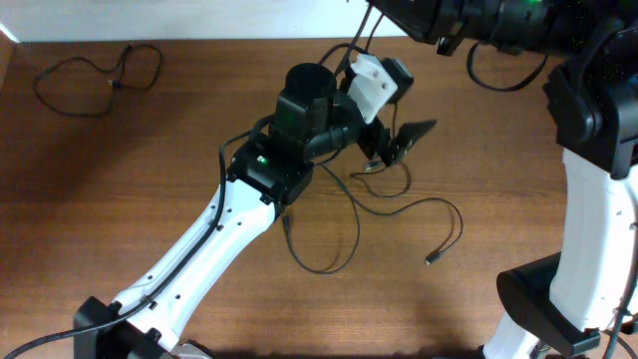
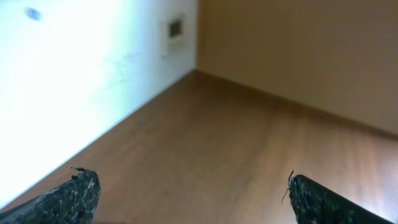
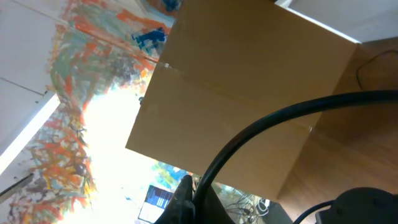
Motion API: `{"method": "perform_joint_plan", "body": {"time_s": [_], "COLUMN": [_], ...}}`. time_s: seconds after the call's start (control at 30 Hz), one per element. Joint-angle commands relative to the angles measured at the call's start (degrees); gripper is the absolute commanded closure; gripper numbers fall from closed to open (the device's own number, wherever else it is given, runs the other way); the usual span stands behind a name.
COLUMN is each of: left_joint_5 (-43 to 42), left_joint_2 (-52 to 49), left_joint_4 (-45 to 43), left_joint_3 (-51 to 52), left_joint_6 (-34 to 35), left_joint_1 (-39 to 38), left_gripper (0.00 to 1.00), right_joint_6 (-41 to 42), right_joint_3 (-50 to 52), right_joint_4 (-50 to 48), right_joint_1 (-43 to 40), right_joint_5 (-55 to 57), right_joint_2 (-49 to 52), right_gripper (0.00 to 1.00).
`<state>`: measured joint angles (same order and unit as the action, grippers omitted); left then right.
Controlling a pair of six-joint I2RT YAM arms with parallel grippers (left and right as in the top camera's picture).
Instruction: Untangle cables
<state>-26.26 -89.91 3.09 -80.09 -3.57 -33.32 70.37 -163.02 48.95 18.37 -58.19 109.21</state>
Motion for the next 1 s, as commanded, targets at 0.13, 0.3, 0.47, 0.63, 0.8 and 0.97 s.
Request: {"method": "perform_joint_plan", "body": {"time_s": [0.13,0.3,0.47,0.63,0.8,0.97], "left_joint_5": [7.9,11.6,14.1,13.9,5.4,2.0], "left_joint_2": [-1.9,-1.9,-1.9,-1.9,-1.8,-1.3], "left_joint_4": [-1.9,-3.4,-4.0,-3.9,-3.6,1.8], "left_joint_3": [-0.2,-0.2,-0.2,-0.2,-0.2,-0.2], "left_joint_6": [4.5,4.5,4.5,4.5,4.5,4.4], "left_joint_1": [0.0,0.0,0.0,0.0,0.1,2.1], "left_gripper": [0.12,0.33,0.88,1.0,1.0,1.0], "right_joint_6": [0.7,2.0,2.1,1.6,-5.2,-11.4], "right_joint_3": [-0.3,-0.3,-0.3,-0.3,-0.3,-0.3], "right_joint_4": [-0.4,-0.4,-0.4,-0.4,-0.2,2.6], "right_joint_1": [0.4,0.4,0.4,0.4,-1.0,-6.2], "right_joint_5": [-1.7,-3.1,-3.6,-5.5,-5.7,-5.4], "right_joint_2": [-0.2,-0.2,-0.1,-0.1,-0.1,-0.1], "right_gripper": [0.96,0.96,0.96,0.96,0.96,0.7]}}
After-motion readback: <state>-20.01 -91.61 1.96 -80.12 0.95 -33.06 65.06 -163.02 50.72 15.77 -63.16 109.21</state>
